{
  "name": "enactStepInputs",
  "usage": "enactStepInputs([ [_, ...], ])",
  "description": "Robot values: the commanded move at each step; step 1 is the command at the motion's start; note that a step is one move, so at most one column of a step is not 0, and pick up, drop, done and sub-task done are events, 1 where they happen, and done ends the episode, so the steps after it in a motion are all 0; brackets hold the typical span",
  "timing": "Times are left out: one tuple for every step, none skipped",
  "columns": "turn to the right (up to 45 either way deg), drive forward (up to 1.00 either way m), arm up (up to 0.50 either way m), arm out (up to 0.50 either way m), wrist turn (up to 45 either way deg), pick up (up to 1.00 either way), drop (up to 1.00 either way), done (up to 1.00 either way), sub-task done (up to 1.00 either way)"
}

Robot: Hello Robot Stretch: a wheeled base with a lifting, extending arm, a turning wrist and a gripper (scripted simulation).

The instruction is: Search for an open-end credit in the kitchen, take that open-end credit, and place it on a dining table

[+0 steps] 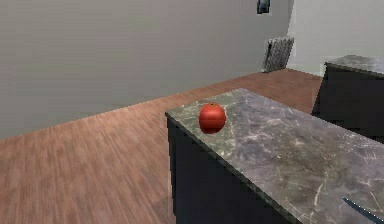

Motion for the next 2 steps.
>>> enactStepInputs([
  [0.0, 0.00, 0.38, 0.00, 0.0, 0.00, 0.00, 0.00, 0.00],
  [0.0, 0.00, 0.00, 0.24, 0.0, 0.00, 0.00, 0.00, 0.00],
])
